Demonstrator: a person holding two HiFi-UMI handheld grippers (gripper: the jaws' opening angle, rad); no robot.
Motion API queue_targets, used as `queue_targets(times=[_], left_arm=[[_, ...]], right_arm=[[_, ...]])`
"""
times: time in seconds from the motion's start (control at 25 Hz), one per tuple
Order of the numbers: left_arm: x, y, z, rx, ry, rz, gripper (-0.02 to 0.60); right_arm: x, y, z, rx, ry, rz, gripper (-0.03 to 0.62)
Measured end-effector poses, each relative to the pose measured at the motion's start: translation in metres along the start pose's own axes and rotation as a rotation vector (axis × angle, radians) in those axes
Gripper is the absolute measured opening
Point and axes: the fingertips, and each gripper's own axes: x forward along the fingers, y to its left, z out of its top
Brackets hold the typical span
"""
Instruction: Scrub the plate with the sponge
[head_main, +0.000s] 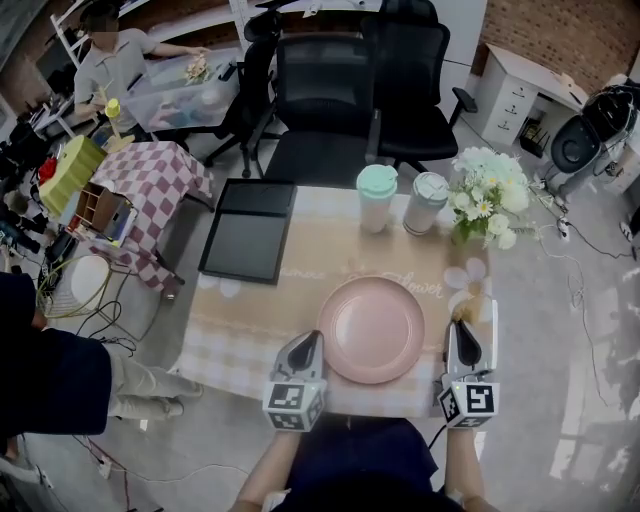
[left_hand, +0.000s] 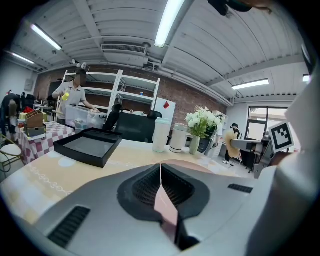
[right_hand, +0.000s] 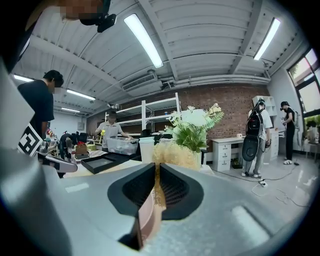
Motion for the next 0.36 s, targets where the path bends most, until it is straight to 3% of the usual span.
queue_targets(times=[0.36], left_arm=[[0.0007,0.0021,-0.0046,-0.01,0.008,-0.003,0.012]], right_arm=[[0.0024,0.005,-0.0069,0.015,0.019,-0.001,0.031]])
